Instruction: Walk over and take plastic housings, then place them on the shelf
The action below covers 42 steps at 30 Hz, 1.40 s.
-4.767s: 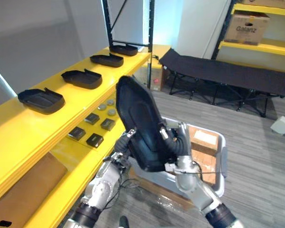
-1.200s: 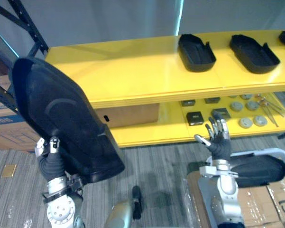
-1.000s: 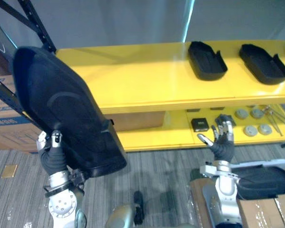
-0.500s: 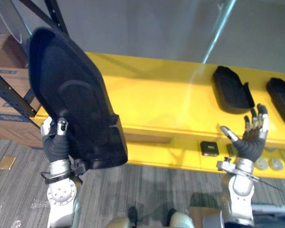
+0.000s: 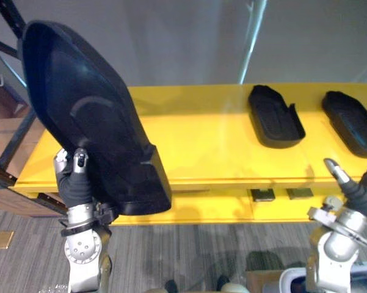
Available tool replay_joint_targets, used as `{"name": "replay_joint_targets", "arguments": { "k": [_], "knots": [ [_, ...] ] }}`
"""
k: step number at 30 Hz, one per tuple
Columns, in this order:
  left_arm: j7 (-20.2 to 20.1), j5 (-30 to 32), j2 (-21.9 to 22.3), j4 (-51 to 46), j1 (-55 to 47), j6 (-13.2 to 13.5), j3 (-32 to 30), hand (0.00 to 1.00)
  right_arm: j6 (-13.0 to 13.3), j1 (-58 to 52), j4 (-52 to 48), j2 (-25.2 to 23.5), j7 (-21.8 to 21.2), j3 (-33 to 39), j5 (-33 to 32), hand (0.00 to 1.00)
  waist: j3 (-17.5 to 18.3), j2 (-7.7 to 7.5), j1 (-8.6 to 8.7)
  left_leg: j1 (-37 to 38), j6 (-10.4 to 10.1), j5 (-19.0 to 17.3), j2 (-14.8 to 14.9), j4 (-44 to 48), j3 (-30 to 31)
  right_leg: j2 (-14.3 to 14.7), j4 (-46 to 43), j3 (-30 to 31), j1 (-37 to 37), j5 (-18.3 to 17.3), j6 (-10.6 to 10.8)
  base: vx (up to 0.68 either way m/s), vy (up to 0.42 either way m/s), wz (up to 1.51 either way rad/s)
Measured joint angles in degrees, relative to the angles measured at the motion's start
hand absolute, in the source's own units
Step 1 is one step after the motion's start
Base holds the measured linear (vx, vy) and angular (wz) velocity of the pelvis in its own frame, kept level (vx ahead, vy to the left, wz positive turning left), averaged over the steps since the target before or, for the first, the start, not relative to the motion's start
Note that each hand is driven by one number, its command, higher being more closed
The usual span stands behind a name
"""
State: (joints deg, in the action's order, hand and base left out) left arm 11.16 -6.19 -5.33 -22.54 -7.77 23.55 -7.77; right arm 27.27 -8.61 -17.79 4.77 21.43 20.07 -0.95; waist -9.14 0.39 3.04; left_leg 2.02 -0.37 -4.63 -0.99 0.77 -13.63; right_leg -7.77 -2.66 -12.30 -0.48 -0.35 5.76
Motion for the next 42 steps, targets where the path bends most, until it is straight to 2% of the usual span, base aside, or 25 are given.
{"name": "replay_joint_targets", "arguments": {
  "k": [2, 4, 7, 10, 12, 14, 19, 21, 24, 27, 30, 35, 39, 42],
  "knots": [
    [0.5, 0.0, 0.0, 0.1, 2.1, 0.0, 0.1, 1.00, 0.1, 0.8, 0.0, 0.1, 0.2, 0.1, 0.0, 0.00, -1.9, 0.16, 0.91, -1.2, 0.0, 0.0, 0.0, 0.8, -0.6, -0.1, -0.7, 0.3, -1.3, -0.1, -0.1, -0.13, 0.000, -0.13],
    [1.8, 0.3, 0.0, 0.7, 4.6, 0.0, 0.5, 1.00, 0.1, 1.8, -0.1, 0.3, 0.6, 0.0, 0.0, 0.00, -3.1, 1.00, 1.07, -2.5, 0.0, 0.0, 0.2, 1.1, -1.5, 0.0, -1.7, 1.6, -3.7, 0.1, -0.4, -0.16, -0.003, -0.25],
    [3.8, 2.0, -1.3, 3.3, 10.4, -0.1, 1.9, 1.00, 0.1, 3.3, -0.1, 2.1, 0.6, -0.1, -0.4, 0.00, -5.2, 2.71, 2.26, -3.7, 0.1, 0.1, 0.2, 1.2, -3.0, 0.1, -1.8, 3.2, -5.6, 0.7, -0.6, -0.11, 0.004, -0.24],
    [4.0, 2.3, -4.3, 7.5, 16.9, -1.5, 2.6, 1.00, 0.1, 4.1, -0.1, 4.3, -2.1, -1.4, -2.9, 0.00, -5.9, 3.93, 3.86, -4.0, 0.4, 0.3, 0.3, 0.9, -4.8, 0.6, -1.3, 5.1, -6.7, 1.8, -0.6, -0.02, 0.006, -0.30],
    [4.0, 0.1, -7.2, 14.2, 23.1, -4.6, 2.6, 1.00, -0.1, 4.2, -0.1, 4.8, -7.6, -4.1, -8.0, 0.00, -6.3, 4.67, 5.44, -3.5, 0.4, 0.4, 0.4, 0.6, -5.9, 0.9, -0.9, 6.3, -6.8, 2.1, -0.6, 0.03, -0.004, -0.28],
    [4.4, -2.6, -8.2, 19.0, 26.8, -7.2, 2.6, 1.00, -0.2, 3.5, -0.1, 4.8, -11.4, -7.1, -8.8, 0.00, -6.6, 5.18, 6.75, -2.6, 0.4, 0.4, 0.4, 0.2, -6.3, 1.0, -0.7, 7.1, -6.5, 2.1, -0.6, 0.04, -0.005, -0.24],
    [7.1, -2.5, -9.0, 28.0, 33.8, -14.0, 4.1, 1.00, -3.1, -0.1, -0.1, 4.6, -17.9, -15.4, -12.5, 0.00, -6.8, 5.55, 8.25, -1.8, 0.3, 0.5, 0.3, -0.5, -7.5, 1.4, -0.1, 8.7, -6.5, 2.1, -0.6, 0.04, -0.007, -0.19],
    [8.6, -2.4, -11.4, 32.9, 35.9, -16.2, 4.2, 1.00, -3.9, -1.1, -0.2, 4.6, -20.0, -18.3, -12.9, 0.00, -7.3, 5.83, 8.89, -0.9, 0.3, 0.5, 0.3, -0.5, -7.7, 1.5, -0.1, 9.4, -6.0, 2.1, -0.6, 0.03, -0.014, -0.19],
    [10.9, -3.0, -16.4, 41.8, 41.2, -20.1, 3.9, 1.00, -5.1, -2.9, -1.7, 4.7, -23.7, -21.4, -12.9, 0.00, -9.3, 7.02, 10.14, -0.1, 0.3, 0.5, 0.2, -0.6, -7.9, 1.5, -0.1, 10.1, -5.4, 2.1, -0.6, -0.02, -0.009, -0.12],
    [11.7, -4.8, -19.0, 48.0, 44.3, -22.3, 3.8, 1.00, -5.2, -3.8, -1.8, 5.2, -25.2, -23.0, -12.9, 0.00, -9.6, 7.15, 10.52, 0.0, 0.2, 0.6, 0.3, -0.4, -8.8, 1.7, -0.1, 10.9, -5.7, 2.1, -0.6, -0.03, -0.016, -0.14],
    [12.9, -5.3, -19.8, 52.1, 46.3, -23.0, 2.9, 1.00, -5.2, -4.0, -2.1, 6.9, -25.2, -24.3, -12.9, 0.00, -9.7, 7.30, 10.71, 0.0, 0.2, 0.6, 0.4, -0.3, -8.9, 1.8, -0.2, 11.2, -5.9, 2.1, -0.6, -0.03, -0.026, -0.08],
    [13.0, -7.4, -23.6, 55.3, 47.7, -25.4, 1.3, 1.00, -6.4, -3.3, -4.1, 9.4, -25.1, -25.0, -13.0, 0.00, -12.2, 8.24, 10.76, -0.1, 0.2, 0.6, 0.4, -0.3, -8.9, 1.9, -0.9, 11.6, -6.5, 2.1, -0.6, -0.04, -0.013, -0.04],
    [13.3, -10.8, -25.7, 57.3, 48.1, -27.4, 0.9, 1.00, -7.7, -3.4, -4.2, 10.6, -25.0, -26.5, -13.1, 0.00, -12.7, 8.07, 10.43, -0.8, 0.3, 1.2, 0.3, -0.3, -8.6, 1.8, -1.5, 11.4, -7.4, 2.0, -0.7, -0.04, -0.019, 0.04],
    [13.4, -10.9, -25.9, 57.6, 48.4, -29.0, -0.7, 1.00, -8.6, -2.1, -4.5, 11.0, -24.7, -27.1, -14.1, 0.00, -13.5, 7.93, 10.40, -1.5, 0.4, 1.5, 0.3, -0.3, -7.8, 1.8, -2.1, 11.0, -8.1, 2.0, -0.8, -0.03, -0.021, 0.10]
  ]
}}
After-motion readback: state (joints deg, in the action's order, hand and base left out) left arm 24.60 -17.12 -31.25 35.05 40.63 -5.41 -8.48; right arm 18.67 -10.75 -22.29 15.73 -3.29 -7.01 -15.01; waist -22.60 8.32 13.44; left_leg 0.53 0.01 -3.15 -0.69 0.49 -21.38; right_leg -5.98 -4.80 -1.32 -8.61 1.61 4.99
